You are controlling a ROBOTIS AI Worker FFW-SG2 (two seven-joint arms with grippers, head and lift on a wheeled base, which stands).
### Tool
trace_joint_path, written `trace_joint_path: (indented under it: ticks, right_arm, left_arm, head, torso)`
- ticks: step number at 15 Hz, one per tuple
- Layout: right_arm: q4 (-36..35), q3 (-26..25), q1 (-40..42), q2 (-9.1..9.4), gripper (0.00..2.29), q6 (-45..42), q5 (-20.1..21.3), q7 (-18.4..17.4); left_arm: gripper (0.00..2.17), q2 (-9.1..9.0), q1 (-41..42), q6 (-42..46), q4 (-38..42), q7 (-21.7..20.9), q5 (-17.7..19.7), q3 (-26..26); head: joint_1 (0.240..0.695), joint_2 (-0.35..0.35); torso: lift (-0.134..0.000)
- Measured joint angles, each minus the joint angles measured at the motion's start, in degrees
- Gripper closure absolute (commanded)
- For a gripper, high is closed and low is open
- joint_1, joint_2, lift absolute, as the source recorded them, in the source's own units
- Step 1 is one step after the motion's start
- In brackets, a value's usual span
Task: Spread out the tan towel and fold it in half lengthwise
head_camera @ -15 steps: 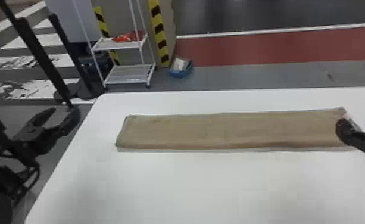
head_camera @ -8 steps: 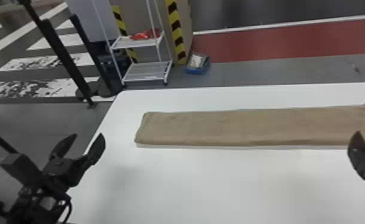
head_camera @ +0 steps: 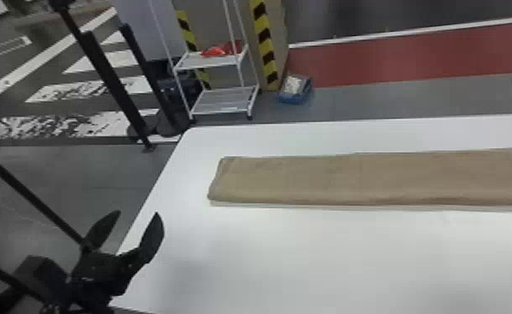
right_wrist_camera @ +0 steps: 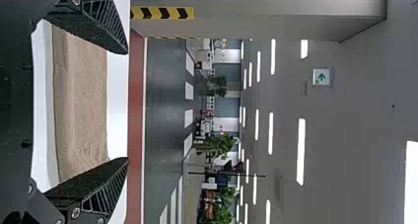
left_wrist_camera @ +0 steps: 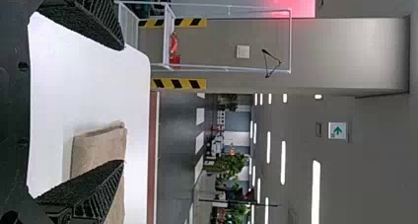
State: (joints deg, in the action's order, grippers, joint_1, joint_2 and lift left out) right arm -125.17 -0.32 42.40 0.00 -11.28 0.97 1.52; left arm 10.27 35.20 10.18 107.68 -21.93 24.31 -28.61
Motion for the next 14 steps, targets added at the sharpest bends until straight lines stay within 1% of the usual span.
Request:
trace_joint_path:
  ticks: [3, 6, 9, 14]
  right_arm:
    - [-0.90, 0.49, 1.35, 0.00, 0.13, 0.26, -0.33, -1.41]
    - [-2.62, 0.67, 2.92, 0.00, 0.13, 0.68, -1.05, -1.52]
    - [-2.88, 1.16, 3.48, 0.00, 0.13, 0.32, -1.39, -1.60]
    - [-3.24, 1.44, 4.80, 0.00, 0.13, -1.23, -1.41, -2.14]
  left_arm:
    - [0.07, -1.15, 1.06, 0.23, 1.02, -1.91, -1.27, -1.03]
    - [0.07, -1.98, 2.45, 2.90, 1.82, -2.37, -1.98, -1.79]
    - [0.07, -1.96, 3.48, 5.48, 1.85, -2.76, -2.08, -2.42]
    - [0.07, -1.86, 3.99, 5.79, 1.85, -2.52, -1.65, -2.76]
  head:
    - [0.695, 0.340]
    - [0.695, 0.349]
    - [0.695, 0.350]
    - [0.695, 0.350]
  torso:
    - [-0.123]
    - [-0.123]
    - [-0.123]
    - [-0.123]
